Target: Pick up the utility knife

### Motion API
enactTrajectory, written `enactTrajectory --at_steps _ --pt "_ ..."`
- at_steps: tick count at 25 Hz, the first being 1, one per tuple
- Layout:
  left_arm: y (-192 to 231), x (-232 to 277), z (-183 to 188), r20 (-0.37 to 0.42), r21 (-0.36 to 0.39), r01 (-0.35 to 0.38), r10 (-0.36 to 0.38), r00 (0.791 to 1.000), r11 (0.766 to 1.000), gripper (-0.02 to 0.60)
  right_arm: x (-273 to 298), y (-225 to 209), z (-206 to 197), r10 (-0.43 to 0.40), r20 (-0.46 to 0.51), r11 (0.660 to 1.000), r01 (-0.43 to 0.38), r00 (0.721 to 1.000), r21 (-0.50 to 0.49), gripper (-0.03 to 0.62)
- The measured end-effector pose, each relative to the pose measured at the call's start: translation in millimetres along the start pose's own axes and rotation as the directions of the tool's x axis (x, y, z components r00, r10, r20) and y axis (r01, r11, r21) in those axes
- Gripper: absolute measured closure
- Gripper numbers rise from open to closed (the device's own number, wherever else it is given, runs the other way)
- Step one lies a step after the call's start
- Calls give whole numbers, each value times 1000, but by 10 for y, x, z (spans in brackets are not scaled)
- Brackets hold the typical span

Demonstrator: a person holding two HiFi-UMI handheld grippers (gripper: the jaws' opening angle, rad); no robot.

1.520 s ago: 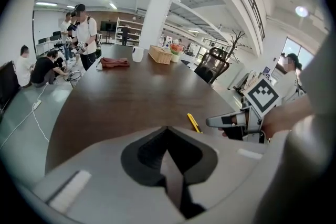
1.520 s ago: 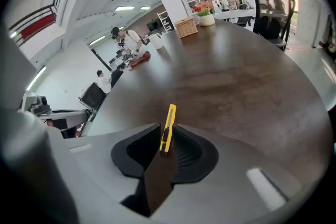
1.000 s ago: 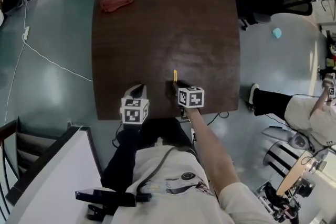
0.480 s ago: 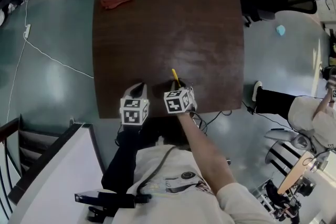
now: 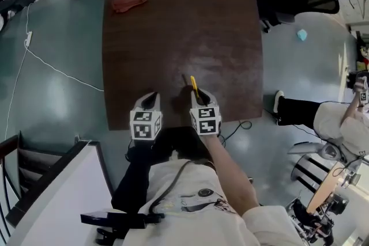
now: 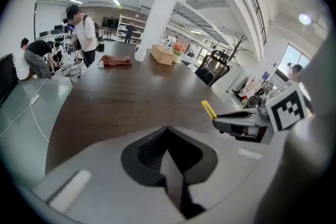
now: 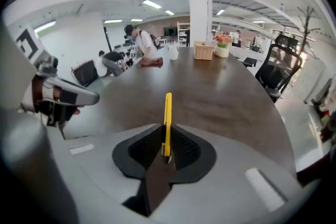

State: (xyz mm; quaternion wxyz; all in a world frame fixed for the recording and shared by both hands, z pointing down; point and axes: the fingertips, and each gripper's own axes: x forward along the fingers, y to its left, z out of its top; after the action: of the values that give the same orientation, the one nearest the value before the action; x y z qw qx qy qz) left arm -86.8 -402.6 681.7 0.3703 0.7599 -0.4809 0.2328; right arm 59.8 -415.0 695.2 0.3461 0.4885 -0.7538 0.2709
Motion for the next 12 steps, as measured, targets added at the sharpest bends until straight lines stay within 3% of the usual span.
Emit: enactTrajectory --at_steps 6,12 --pt "2 -407 221 133 60 37 -45 990 997 584 -665 -32 256 -26 158 998 16 987 65 543" --pt "-44 -728 78 183 65 43 -54 982 997 583 -1135 71 173 -52 241 995 29 969 100 543"
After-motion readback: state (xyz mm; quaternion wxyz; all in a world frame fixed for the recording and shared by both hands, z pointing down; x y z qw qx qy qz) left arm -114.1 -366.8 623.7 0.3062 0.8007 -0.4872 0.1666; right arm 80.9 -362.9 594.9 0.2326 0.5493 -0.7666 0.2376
